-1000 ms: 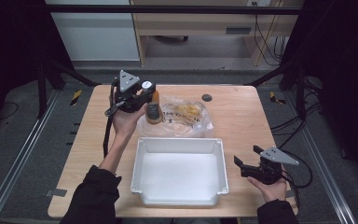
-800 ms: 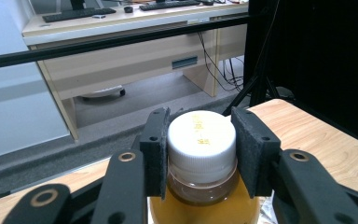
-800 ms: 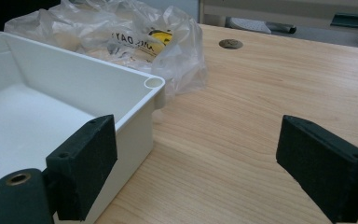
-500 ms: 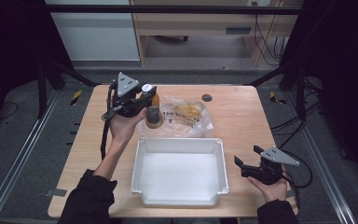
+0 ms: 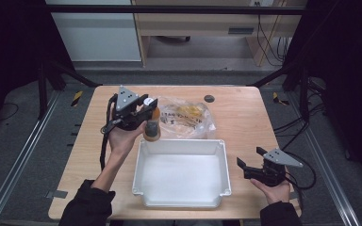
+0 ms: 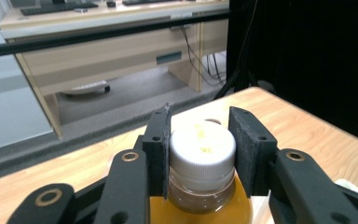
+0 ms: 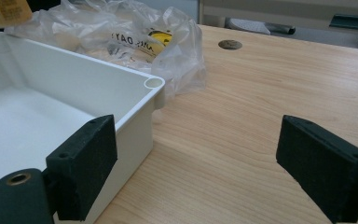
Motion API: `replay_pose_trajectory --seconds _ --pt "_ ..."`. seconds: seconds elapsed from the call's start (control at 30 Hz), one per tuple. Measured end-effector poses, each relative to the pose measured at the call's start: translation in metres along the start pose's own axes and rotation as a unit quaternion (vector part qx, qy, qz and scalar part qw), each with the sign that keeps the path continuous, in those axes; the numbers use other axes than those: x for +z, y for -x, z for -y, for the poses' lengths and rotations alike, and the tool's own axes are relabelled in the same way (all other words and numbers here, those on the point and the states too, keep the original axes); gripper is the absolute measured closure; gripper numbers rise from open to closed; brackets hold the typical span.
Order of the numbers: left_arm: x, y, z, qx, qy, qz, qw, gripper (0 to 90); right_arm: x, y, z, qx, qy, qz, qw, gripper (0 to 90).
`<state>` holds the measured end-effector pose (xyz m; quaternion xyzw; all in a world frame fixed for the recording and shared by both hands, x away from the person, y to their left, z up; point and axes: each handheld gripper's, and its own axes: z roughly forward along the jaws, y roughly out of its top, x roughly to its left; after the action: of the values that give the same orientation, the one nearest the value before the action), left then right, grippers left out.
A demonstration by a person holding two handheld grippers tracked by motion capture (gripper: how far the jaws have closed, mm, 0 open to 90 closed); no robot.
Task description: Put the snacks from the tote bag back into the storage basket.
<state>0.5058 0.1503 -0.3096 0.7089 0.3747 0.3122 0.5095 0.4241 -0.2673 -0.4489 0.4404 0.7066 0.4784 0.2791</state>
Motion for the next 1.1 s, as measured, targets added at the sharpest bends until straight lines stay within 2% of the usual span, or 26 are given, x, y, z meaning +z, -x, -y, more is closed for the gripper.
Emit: replay_pose_trajectory --seconds 0.23,0.47,0.6,0.73,0.77,0.9,1.03,1.07,1.1 --pt "0.0 0.0 0.007 -0.003 -0.001 0.001 1.0 60.9 0.0 0.0 0.0 -0.001 -0.002 -0.001 1.0 12.6" --pt "-0.011 0.007 0.007 0.002 0.009 0.012 0.9999 61.5 0.0 0.0 0.0 -0.001 0.0 0.0 1.0 12.6" --pt "-0.016 0.012 0.013 0.005 0.003 0.015 0.9999 61.6 -0.001 0.0 0.0 0.002 0.002 0.0 1.0 12.6" --pt "-0.029 0.016 0.023 0.005 0.008 0.023 0.9997 61.6 -0.001 0.0 0.0 0.002 0.002 0.0 1.0 12.7" --pt "-0.035 0.018 0.027 0.011 0.012 0.023 0.9996 61.6 -0.001 0.0 0.0 -0.001 0.002 0.0 1.0 12.7" --pt "-0.042 0.023 0.031 0.013 0.014 0.025 0.9995 61.6 -0.001 -0.001 -0.001 -0.004 0.003 0.001 1.0 12.8" --pt "-0.046 0.025 0.035 0.015 0.002 0.035 0.9993 61.7 -0.001 -0.002 -0.001 -0.003 0.002 0.0 1.0 12.9" --pt "-0.045 0.027 0.042 0.013 -0.007 0.035 0.9993 61.7 -0.001 -0.002 -0.001 0.0 0.003 0.0 1.0 12.9" --pt "-0.045 0.027 0.042 0.013 -0.007 0.035 0.9993 61.8 -0.001 -0.002 -0.001 -0.001 0.003 0.001 1.0 12.9"
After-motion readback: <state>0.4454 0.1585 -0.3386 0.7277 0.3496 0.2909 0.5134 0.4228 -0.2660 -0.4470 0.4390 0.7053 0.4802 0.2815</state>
